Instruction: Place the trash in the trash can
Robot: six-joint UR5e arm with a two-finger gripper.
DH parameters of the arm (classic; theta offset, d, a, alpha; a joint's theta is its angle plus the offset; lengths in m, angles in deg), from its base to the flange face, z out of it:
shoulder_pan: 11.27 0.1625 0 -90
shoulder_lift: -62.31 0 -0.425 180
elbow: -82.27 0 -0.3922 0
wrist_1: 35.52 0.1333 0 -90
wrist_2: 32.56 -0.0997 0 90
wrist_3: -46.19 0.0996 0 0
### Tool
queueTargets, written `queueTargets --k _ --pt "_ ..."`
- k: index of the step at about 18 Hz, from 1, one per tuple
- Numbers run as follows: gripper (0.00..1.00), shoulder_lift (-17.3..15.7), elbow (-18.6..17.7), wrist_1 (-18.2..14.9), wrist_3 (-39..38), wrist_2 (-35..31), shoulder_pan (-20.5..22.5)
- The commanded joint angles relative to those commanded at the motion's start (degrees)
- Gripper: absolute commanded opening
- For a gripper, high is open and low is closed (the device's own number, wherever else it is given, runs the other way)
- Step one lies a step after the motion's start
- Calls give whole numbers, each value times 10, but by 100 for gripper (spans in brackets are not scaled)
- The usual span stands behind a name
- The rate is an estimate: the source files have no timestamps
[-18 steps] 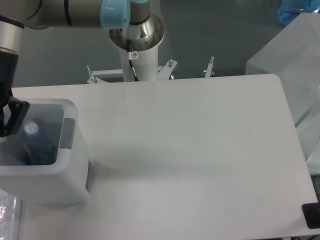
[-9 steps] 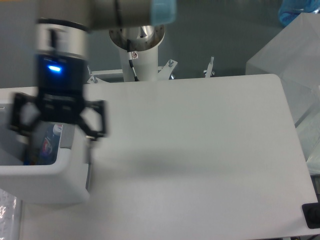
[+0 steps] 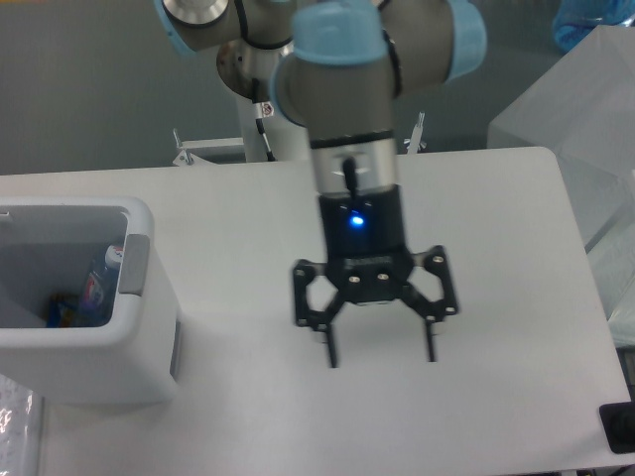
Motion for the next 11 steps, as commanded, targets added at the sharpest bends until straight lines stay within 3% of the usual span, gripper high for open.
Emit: queueTargets --k 3,7,11 --pt "100 -8 -10 -41 77 -39 14" --pt "100 -46 -13 -130 148 -39 32" --pt "100 -72 -38 -133 150 -37 40"
